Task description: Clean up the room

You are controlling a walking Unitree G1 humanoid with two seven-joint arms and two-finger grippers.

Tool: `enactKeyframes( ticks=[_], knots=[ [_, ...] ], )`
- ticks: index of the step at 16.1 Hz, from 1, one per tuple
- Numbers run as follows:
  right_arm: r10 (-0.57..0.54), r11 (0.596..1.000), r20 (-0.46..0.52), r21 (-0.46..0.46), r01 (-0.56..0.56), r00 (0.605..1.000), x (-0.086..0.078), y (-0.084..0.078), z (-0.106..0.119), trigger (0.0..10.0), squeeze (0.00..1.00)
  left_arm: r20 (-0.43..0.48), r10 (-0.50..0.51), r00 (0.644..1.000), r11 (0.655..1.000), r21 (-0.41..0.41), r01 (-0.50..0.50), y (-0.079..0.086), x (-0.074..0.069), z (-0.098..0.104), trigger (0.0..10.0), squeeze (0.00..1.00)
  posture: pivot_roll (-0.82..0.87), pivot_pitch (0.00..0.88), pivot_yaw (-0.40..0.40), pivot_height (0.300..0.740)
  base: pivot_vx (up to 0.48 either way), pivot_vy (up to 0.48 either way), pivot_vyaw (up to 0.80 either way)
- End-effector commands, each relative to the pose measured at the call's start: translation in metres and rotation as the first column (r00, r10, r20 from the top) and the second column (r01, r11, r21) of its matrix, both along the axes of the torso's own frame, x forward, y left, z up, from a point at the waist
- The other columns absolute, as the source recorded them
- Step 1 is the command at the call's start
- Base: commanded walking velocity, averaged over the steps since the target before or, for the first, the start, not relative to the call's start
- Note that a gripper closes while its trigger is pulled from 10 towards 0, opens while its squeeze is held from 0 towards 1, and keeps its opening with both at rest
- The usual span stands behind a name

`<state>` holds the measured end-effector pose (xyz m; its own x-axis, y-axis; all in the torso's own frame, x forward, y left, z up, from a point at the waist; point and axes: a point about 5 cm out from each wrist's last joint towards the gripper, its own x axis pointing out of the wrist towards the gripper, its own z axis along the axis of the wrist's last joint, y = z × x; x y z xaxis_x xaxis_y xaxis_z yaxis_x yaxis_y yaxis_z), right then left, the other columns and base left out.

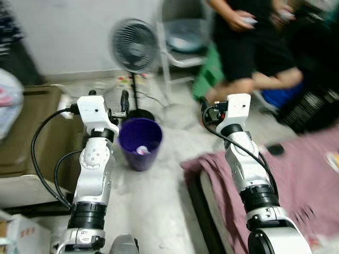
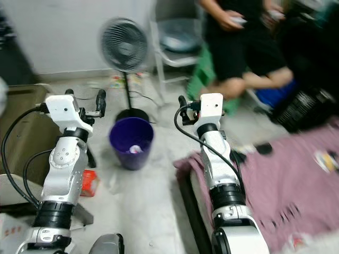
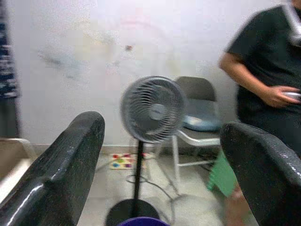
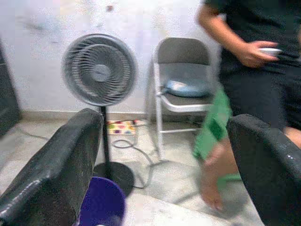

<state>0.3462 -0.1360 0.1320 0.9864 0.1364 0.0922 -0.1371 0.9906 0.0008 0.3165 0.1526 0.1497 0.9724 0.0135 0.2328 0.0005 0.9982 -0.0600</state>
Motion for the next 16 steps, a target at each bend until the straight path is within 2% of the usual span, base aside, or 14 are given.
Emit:
enactKeyframes(
  ticks=[1, 5, 7, 12, 16],
  knots=[
    [0.006, 1.0, 0.016, 0.006, -0.006, 1.0, 0.0018, 0.0017, 0.005, 10.0, 0.0, 0.018, 0.001, 1.0, 1.0, -0.002, -0.001, 0.0022, 0.0001, 0.0045, 10.0, 0.0, 0.02, 0.0, -0.058, 0.74, 0.296, 0.0, 0.8],
    [0.002, 1.0, 0.016, 0.011, -0.002, 1.0, 0.0021, 0.0019, 0.0052, 10.0, 0.0, 0.018, -0.003, 1.0, 1.0, -0.001, 0.004, 0.0027, 0.0002, 0.005, 10.0, 0.0, 0.02, 0.0, -0.056, 0.74, 0.295, 0.0, 0.55],
    [0.0, 1.0, 0.015, 0.014, 0.0, 1.0, 0.0022, 0.0018, 0.0049, 10.0, 0.0, 0.015, -0.003, 1.0, 1.0, -0.002, 0.003, 0.0029, 0.0002, 0.0045, 10.0, 0.0, 0.02, 0.0, -0.056, 0.74, 0.281, 0.0, 0.0],
    [0.003, 1.0, 0.018, 0.014, -0.003, 1.0, 0.0021, 0.0018, 0.0054, 10.0, 0.0, 0.01, 0.025, 1.0, 1.0, -0.003, -0.025, 0.0036, 0.0001, 0.0036, 10.0, 0.0, 0.02, 0.0, -0.055, 0.74, 0.0, 0.0, 0.0],
    [0.01, 1.0, 0.019, 0.003, -0.01, 1.0, 0.0017, 0.0035, 0.0051, 10.0, 0.0, 0.008, 0.023, 1.0, 1.0, 0.002, -0.023, 0.0032, 0.0001, 0.0033, 10.0, 0.0, 0.02, 0.0, -0.055, 0.74, 0.0, 0.0, 0.8]
  ],
)
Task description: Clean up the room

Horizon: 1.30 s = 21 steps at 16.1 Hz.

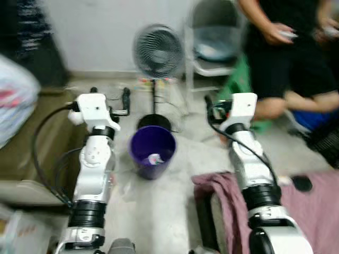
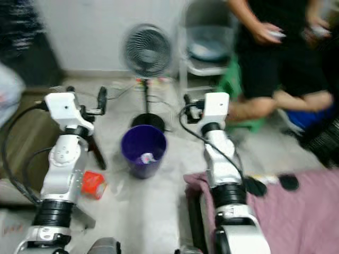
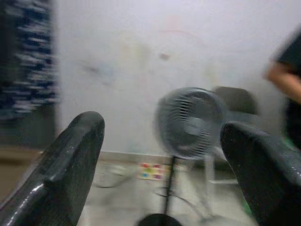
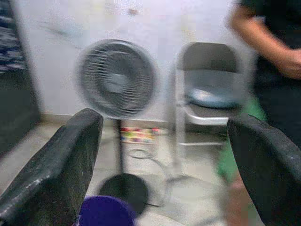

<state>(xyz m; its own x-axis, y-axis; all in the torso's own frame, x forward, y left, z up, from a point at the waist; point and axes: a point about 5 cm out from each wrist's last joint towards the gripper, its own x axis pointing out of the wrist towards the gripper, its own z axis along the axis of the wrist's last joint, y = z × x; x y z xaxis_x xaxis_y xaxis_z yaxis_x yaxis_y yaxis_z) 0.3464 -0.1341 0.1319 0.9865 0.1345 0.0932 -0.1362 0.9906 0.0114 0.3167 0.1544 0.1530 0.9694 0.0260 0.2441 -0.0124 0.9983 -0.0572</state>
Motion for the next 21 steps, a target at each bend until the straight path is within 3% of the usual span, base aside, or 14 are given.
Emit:
enactKeyframes(
  ticks=[1, 11, 16, 21],
  knots=[
    [0.012, 1.0, 0.019, -0.009, -0.012, 1.0, 0.0017, 0.0016, 0.0051, 10.0, 0.0, -0.005, 0.012, 1.0, 1.0, 0.001, -0.012, 0.0014, 0.0002, 0.0, 10.0, 0.0, 0.02, 0.0, -0.056, 0.74, 0.0, 0.0, 0.8],
    [0.017, 1.0, 0.015, -0.005, -0.017, 1.0, 0.0017, 0.0019, 0.0039, 10.0, 0.0, -0.002, 0.006, 1.0, 1.0, 0.009, -0.006, -0.0013, 0.0009, 0.0009, 10.0, 0.0, 0.02, 0.0, -0.059, 0.74, 0.0, 0.0, 0.8],
    [0.012, 1.0, 0.014, 0.009, -0.013, 1.0, 0.002, 0.0008, 0.0042, 10.0, 0.0, 0.019, -0.039, 0.999, 0.999, -0.005, 0.039, -0.0049, -0.0019, 0.0027, 10.0, 0.0, 0.02, 0.0, -0.06, 0.74, 0.0, 0.0, 0.0],
    [0.005, 1.0, 0.013, 0.013, -0.005, 1.0, 0.0033, 0.0001, 0.0048, 10.0, 0.0, 0.034, -0.07, 0.997, 0.997, -0.012, 0.071, -0.0071, -0.0023, 0.0048, 10.0, 0.0, 0.02, 0.0, -0.058, 0.74, 0.296, 0.0, 0.0]
  ],
)
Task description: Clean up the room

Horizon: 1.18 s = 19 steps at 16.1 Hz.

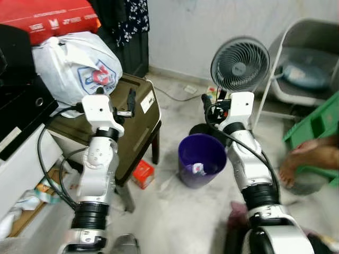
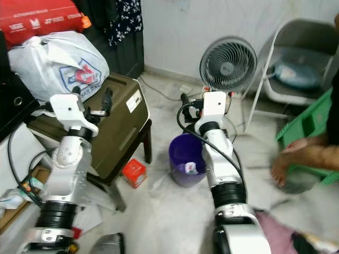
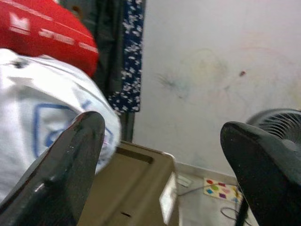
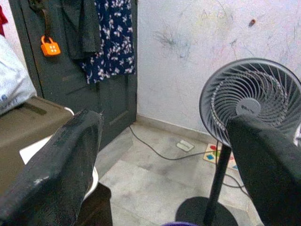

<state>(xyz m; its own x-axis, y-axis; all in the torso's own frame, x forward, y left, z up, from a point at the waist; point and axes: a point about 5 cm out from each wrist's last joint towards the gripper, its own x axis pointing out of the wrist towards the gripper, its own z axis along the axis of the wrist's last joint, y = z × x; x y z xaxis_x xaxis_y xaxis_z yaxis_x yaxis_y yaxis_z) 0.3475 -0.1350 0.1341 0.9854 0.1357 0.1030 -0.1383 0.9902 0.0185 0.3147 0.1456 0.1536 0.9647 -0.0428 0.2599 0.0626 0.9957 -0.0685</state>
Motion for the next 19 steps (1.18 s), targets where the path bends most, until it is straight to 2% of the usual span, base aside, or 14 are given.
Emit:
enactKeyframes(
  ticks=[1, 12, 17, 19],
  knots=[
    [0.001, 1.0, 0.005, 0.005, -0.001, 1.0, 0.0023, 0.0009, 0.0028, 10.0, 0.0, 0.018, 0.002, 1.0, 1.0, -0.004, -0.002, 0.0017, -0.0004, 0.0042, 10.0, 0.0, 0.02, 0.0, -0.058, 0.74, 0.337, 0.0, 0.0],
    [-0.006, 1.0, 0.001, 0.01, 0.006, 1.0, 0.0032, 0.0008, 0.0019, 10.0, 0.0, 0.019, -0.013, 1.0, 1.0, -0.008, 0.013, 0.0019, -0.0006, 0.0043, 10.0, 0.0, 0.02, 0.0, -0.056, 0.74, 0.468, 0.0, 0.0],
    [0.001, 1.0, -0.011, -0.004, -0.001, 1.0, 0.0037, 0.0014, 0.0, 10.0, 0.0, 0.004, -0.009, 1.0, 1.0, -0.019, 0.009, 0.002, -0.0001, 0.003, 10.0, 0.0, 0.02, 0.0, -0.055, 0.74, 0.059, 0.0, 0.0],
    [0.011, 1.0, -0.004, -0.011, -0.011, 1.0, 0.0033, 0.0033, 0.0004, 10.0, 0.0, 0.002, -0.009, 1.0, 1.0, -0.018, 0.009, 0.0021, -0.0003, 0.0025, 10.0, 0.0, 0.02, 0.0, -0.056, 0.74, 0.0, 0.0, 0.8]
  ],
)
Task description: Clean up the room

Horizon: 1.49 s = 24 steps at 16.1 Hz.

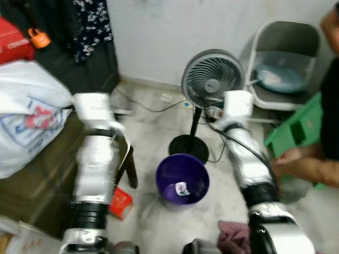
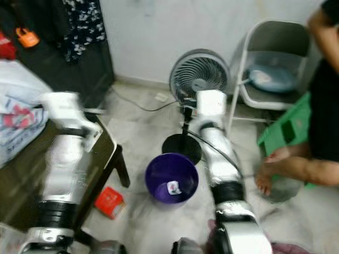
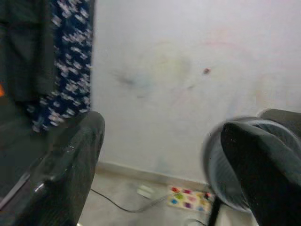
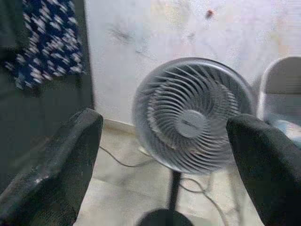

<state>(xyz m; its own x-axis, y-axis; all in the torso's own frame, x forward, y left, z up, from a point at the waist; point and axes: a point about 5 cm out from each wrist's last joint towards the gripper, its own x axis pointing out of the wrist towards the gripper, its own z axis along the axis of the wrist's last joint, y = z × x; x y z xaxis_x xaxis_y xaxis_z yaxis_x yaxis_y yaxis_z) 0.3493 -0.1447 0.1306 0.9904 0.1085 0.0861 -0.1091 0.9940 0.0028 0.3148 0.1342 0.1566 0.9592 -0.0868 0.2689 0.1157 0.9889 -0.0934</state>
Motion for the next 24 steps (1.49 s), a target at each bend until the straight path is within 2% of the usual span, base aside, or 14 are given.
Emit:
enactKeyframes(
  ticks=[1, 15, 19, 21, 23, 24],
  knots=[
    [0.039, 0.999, 0.01, 0.008, -0.04, 0.999, 0.001, 0.013, 0.004, 10.0, 0.0, -0.006, 0.044, 0.999, 0.999, 0.009, -0.044, 0.013, -0.001, -0.001, 10.0, 0.0, 0.02, 0.0, -0.056, 0.74, 0.0, 0.0, 0.8],
    [0.033, 0.999, 0.014, 0.008, -0.033, 0.999, 0.001, 0.012, 0.003, 10.0, 0.0, -0.013, 0.036, 0.999, 0.999, 0.025, -0.036, 0.011, -0.005, -0.004, 10.0, 0.0, 0.02, 0.0, -0.057, 0.74, 0.0, 0.0, 0.8],
    [-0.005, 1.0, 0.032, 0.002, 0.005, 0.999, -0.007, 0.001, 0.004, 10.0, 0.0, -0.009, 0.024, 1.0, 0.997, 0.072, -0.023, 0.015, -0.018, -0.005, 10.0, 0.0, 0.01, 0.0, -0.036, 0.74, 0.0, 0.0, 0.8],
    [-0.021, 1.0, 0.03, -0.004, 0.021, 0.999, -0.013, -0.003, 0.0, 10.0, 0.0, -0.057, 0.009, 0.998, 0.993, 0.12, -0.002, 0.023, -0.032, -0.016, 10.0, 0.0, 0.0, 0.0, -0.02, 0.74, 0.0, 0.0, 0.8],
    [-0.011, 1.0, 0.05, -0.024, 0.012, 0.999, -0.014, -0.001, 0.003, 10.0, 0.0, -0.089, 0.017, 0.996, 0.987, 0.158, -0.003, 0.03, -0.041, -0.024, 10.0, 0.0, 0.02, 0.0, -0.019, 0.74, 0.0, 0.0, 0.8],
    [0.003, 0.999, 0.064, -0.043, 0.0, 0.998, -0.019, 0.001, 0.005, 10.0, 0.0, -0.096, 0.04, 0.995, 0.984, 0.179, -0.022, 0.034, -0.047, -0.025, 10.0, 0.0, 0.02, 0.0, -0.015, 0.74, 0.0, 0.0, 0.54]
  ],
)
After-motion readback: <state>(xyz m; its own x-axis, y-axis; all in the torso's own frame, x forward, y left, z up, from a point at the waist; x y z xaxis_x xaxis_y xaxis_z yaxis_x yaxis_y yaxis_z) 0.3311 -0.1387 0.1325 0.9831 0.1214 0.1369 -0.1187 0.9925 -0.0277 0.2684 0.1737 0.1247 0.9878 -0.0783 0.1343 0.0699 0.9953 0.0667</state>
